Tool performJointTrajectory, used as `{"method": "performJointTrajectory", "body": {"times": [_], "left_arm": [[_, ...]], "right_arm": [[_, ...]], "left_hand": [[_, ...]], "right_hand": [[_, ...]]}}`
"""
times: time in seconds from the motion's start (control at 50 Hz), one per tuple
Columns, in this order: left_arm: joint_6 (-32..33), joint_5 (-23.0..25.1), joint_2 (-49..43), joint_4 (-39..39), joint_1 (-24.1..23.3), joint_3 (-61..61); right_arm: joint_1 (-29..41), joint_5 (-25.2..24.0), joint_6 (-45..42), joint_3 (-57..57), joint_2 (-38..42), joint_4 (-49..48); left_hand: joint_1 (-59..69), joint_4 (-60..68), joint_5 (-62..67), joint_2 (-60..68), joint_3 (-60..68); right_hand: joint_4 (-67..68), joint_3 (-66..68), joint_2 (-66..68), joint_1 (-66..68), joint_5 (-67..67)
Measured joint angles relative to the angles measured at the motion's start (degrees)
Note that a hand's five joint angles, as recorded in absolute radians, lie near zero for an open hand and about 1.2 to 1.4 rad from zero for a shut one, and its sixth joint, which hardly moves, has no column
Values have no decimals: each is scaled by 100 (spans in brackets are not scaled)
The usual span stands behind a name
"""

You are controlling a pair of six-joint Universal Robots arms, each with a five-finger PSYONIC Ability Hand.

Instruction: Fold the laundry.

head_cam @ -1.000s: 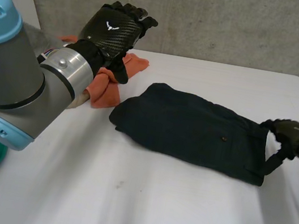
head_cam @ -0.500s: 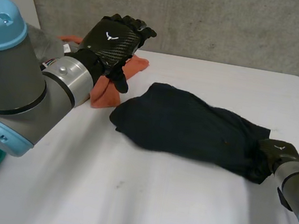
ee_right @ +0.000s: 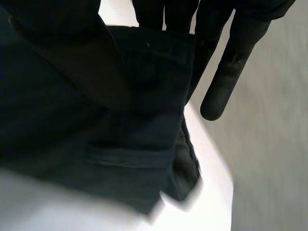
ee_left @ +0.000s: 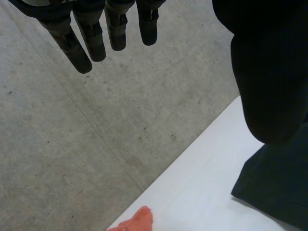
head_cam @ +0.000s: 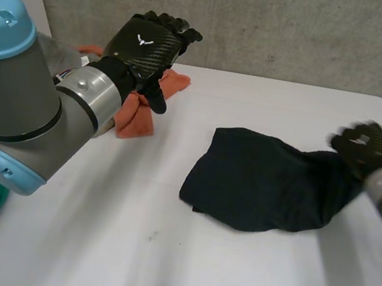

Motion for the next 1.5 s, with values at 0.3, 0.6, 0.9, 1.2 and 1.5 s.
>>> {"method": "performJointTrajectory", "body": {"times": [0.3,0.6,0.9,1.2,1.5], "left_arm": [[10,-772,-578,-410,-49,1132],[1,-771,-2464,-1741,-876,3937],[134,-707,-4343,-2862,-1692,5630],[993,-1529,-4467,-3684,-1518,5358],[-305,-27,-2246,-3263,-1385,4197]], "right_arm": [[2033,-881,539,-896,915,-164],[419,-11,4773,-771,-337,831],[199,-533,4240,-1420,913,1622],[719,-483,3087,-1606,1718,1626],[218,744,4756,-186,-92,1152]], "left_hand": [[0,0,0,0,0],[0,0,0,0,0],[0,0,1,0,0],[-51,0,0,0,0],[-51,0,1,0,0]], "right_hand": [[-5319,-5316,-5296,-4772,-5159],[-5627,-5608,-5539,-4917,-5364],[-5627,-5609,-5539,-4917,-5363],[-5627,-5655,-5684,-5128,-5363],[-5627,-5655,-5684,-5128,-5362]]}}
